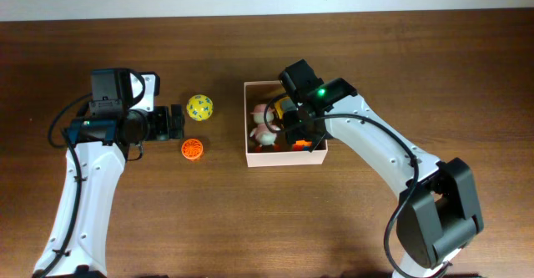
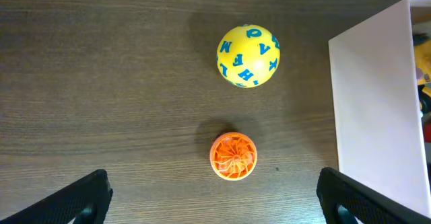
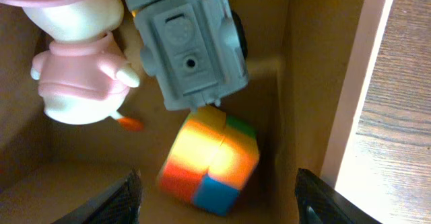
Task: Pack container
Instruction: 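Carry the cube into the box and release it, then reach the left gripper to the yellow lettered ball and grasp it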
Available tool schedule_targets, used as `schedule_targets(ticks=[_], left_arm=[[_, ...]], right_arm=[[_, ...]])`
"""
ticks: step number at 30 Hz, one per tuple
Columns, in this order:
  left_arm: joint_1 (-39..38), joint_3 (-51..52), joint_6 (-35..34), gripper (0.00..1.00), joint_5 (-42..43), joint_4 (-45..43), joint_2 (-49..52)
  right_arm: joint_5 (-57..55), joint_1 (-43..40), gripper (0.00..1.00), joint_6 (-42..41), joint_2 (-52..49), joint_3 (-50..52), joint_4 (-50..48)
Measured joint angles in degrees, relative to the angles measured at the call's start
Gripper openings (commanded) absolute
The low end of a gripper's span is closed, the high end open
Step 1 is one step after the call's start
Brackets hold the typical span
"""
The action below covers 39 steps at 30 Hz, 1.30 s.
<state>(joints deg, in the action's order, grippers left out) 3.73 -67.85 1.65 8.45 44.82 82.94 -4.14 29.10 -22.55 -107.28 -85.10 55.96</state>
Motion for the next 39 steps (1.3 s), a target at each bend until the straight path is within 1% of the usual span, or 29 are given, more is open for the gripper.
schedule_targets(ticks=[6,7,10,13,16,21,26,29,31,34,39], left_arm=[[0.0,0.0,0.0,0.99,0.0,0.0,0.0],[0.0,0.0,0.0,0.99,0.0,0.0,0.0],[0.0,0.0,0.0,0.99,0.0,0.0,0.0],[0.0,0.0,0.0,0.99,0.0,0.0,0.0],[0.0,0.0,0.0,0.99,0.0,0.0,0.0],[0.0,0.0,0.0,0.99,0.7,-0.4,0.0],[0.0,0.0,-0.2,0.99,4.4,-1.4,0.0],[0.0,0.0,-0.3,0.99,6.1,-4.0,0.0],[0.0,-0.4,-0.4,0.99,6.4,-4.0,0.2],[-0.4,-3.6,-0.4,0.99,6.1,-1.6,2.5],[-2.7,-15.4,0.5,0.99,4.2,5.9,12.3]], right_arm=[[-1.3,0.1,0.67,0.0,3.3,-2.5,2.9],[-1.9,0.1,0.69,0.0,4.6,-3.3,4.0],[-5.0,0.1,0.77,-0.1,8.6,-6.6,8.7],[-8.0,-0.3,0.82,0.1,13.2,-10.0,12.5],[-9.2,-2.2,0.90,0.0,18.7,-12.4,14.1],[-7.8,-12.4,1.00,-0.1,29.3,-14.2,14.9],[-4.0,-24.0,0.99,-0.1,34.9,-14.4,20.0],[-1.7,-29.8,0.99,-0.1,35.0,-14.4,22.7],[-0.7,-32.7,0.99,-0.2,34.1,-14.3,23.8],[0.1,-35.3,0.99,-0.2,32.3,-14.3,24.6],[0.9,-36.0,0.99,-0.2,29.3,-14.2,24.7]])
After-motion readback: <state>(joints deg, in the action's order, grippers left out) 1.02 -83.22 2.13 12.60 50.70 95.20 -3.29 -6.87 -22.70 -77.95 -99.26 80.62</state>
